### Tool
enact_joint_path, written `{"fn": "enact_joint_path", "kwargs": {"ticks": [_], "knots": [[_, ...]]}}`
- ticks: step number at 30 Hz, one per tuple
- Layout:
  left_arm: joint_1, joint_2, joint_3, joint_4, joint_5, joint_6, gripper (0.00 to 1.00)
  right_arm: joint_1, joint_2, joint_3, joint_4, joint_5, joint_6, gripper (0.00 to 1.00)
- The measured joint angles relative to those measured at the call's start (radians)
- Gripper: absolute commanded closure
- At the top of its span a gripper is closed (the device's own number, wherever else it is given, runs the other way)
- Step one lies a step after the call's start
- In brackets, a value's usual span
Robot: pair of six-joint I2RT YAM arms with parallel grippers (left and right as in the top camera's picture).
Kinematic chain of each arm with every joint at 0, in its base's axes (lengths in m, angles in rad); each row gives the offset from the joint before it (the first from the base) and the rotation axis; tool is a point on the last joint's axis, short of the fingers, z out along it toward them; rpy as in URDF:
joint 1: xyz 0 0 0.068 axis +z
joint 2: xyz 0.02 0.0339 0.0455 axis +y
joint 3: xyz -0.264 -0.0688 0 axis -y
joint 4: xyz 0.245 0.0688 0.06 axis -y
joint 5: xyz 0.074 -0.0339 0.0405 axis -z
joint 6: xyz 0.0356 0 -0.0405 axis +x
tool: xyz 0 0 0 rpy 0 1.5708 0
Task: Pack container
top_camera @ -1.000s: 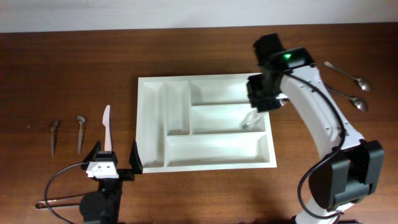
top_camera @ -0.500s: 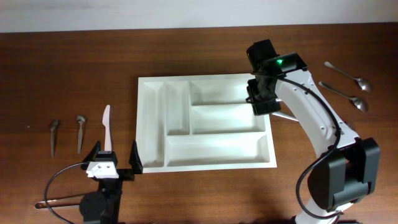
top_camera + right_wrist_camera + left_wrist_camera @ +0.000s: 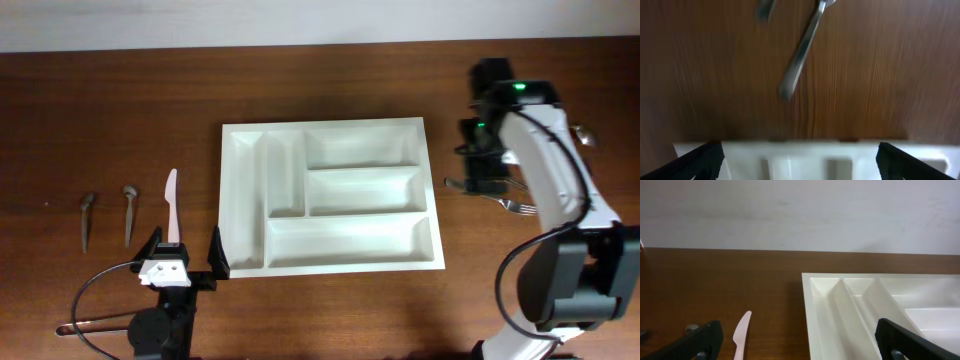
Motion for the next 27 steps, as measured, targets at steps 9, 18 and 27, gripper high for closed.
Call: {"fn": "enact_joint_path", "kwargs": {"ticks": [9, 18, 27], "knots": [[0.000, 0.000, 0.000, 0.000, 0.000, 0.000, 0.01, -0.133, 0.000, -0.202, 0.158, -0.025, -0.002, 0.01], [0.000, 0.000, 0.000, 0.000, 0.000, 0.000, 0.01, -0.130, 0.004, -0.275, 0.317, -0.032, -0.031, 0.01], [0.000, 0.000, 0.000, 0.000, 0.000, 0.000, 0.01, -0.130, 0.075, -0.275, 0.381, -0.043, -0.034, 0.02]]}}
